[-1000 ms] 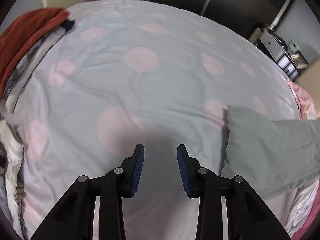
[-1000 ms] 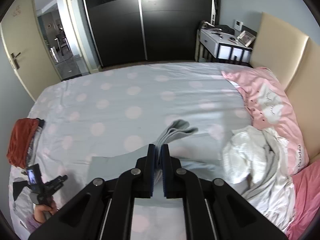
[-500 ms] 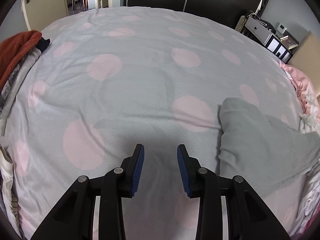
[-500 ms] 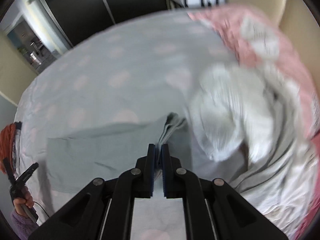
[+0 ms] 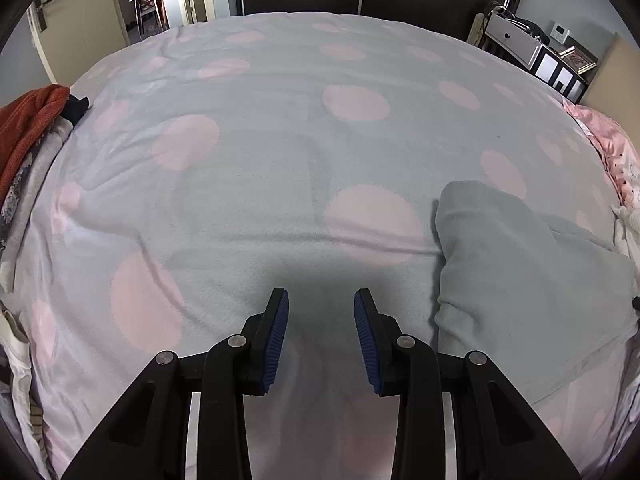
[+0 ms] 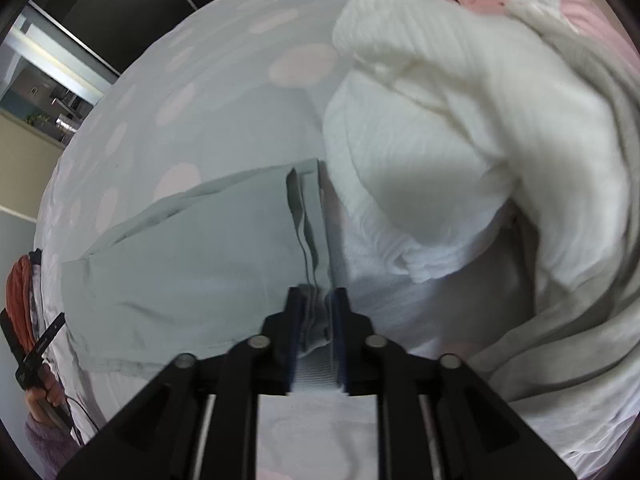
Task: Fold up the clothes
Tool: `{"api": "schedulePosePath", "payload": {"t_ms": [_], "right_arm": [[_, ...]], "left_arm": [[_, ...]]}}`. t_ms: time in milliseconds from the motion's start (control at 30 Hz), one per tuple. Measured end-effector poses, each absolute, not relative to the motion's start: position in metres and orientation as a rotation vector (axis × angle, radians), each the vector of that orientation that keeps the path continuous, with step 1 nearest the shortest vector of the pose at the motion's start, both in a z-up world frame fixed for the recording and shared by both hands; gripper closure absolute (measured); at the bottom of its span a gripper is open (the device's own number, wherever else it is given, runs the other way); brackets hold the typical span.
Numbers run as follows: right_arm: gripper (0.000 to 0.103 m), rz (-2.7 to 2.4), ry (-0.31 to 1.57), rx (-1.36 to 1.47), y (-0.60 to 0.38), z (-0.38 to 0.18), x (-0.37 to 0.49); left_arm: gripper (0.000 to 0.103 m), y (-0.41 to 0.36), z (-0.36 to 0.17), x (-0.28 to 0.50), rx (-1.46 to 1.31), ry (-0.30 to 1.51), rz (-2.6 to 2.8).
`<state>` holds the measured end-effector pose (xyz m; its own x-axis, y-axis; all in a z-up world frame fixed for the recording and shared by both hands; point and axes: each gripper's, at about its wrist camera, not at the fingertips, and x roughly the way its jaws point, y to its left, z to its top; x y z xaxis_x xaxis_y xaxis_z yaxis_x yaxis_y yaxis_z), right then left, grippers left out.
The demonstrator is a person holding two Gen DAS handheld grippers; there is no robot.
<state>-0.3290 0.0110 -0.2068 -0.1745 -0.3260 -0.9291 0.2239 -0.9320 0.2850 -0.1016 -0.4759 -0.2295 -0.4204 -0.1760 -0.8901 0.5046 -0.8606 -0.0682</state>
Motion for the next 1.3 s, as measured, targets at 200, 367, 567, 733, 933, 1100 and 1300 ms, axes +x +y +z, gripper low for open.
{"api": "schedulePosePath", "payload": {"t_ms": [200, 367, 567, 733, 933, 1100, 1300], "right_arm": [[0.056, -2.043, -0.287, 1.782, 0.030, -0.217, -0.341], [0.055, -1.991, -0.408, 1.815, 0.032, -0.245, -0.349], [0.053, -1.983, -0.397, 1.796, 0.030, -0.250, -0.350], [0.061, -2.087, -0.197, 1.790, 0.005, -0.240, -0.337], [0.076, -2.167, -0.095, 1.795, -0.009, -0.228, -0.327], [0.084, -2.226, -0.074, 1.774, -0.011, -0.192, -0.320], [0.084, -2.279, -0.024, 1.698, -0.032, -0.121, -0.300]], "left_arm": [[0.067, -0.480, -0.226, -0.096, 1.371, 0.509, -2.297], [0.067, -0.476, -0.227, -0.100, 1.382, 0.491, -2.295], [0.067, -0.474, -0.237, -0.106, 1.422, 0.497, -2.284], [0.067, -0.467, -0.237, -0.108, 1.445, 0.487, -2.289], [0.067, -0.471, -0.230, -0.103, 1.418, 0.506, -2.291], [0.067, -0.480, -0.223, -0.097, 1.390, 0.584, -2.300], [0.067, -0.490, -0.207, -0.087, 1.335, 0.703, -2.335]]}}
